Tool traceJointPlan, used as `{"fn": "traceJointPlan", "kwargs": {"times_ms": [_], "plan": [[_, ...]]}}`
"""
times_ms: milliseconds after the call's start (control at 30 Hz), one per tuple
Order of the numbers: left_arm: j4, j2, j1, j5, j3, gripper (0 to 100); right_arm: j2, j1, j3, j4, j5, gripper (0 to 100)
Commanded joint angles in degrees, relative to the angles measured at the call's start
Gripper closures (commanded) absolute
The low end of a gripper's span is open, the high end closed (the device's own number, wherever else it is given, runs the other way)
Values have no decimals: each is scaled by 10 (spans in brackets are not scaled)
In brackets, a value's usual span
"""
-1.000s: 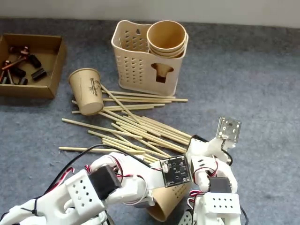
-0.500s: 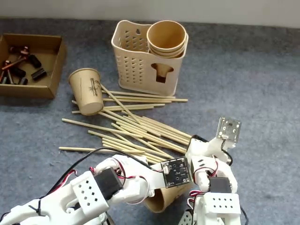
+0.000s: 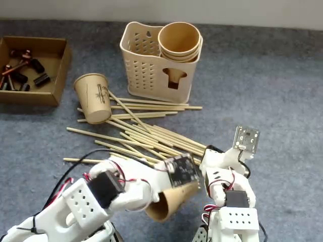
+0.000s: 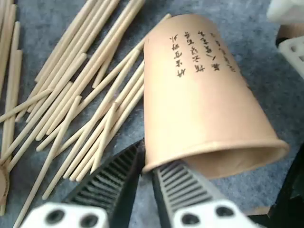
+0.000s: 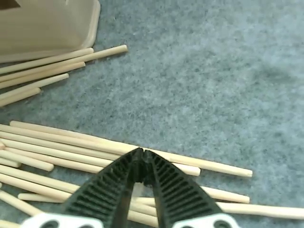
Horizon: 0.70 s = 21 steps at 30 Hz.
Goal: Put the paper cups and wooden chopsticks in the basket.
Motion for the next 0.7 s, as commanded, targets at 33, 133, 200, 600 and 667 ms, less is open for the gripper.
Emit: {"fn": "traceJointPlan", "kwargs": {"times_ms": [33,133,200,600,667], "plan": [[25,-5,-55,1,-75,994,-1,4,64,-13,-2,993],[43,-5,-68,1,-109,994,-1,4,64,-13,-2,993],[58,-5,-80,1,-136,994,-1,4,64,-13,-2,993],[153,-5,-227,4,-294,994,-1,4,64,-13,-2,993],[164,-5,-242,4,-298,994,-1,4,64,-13,-2,993]]}}
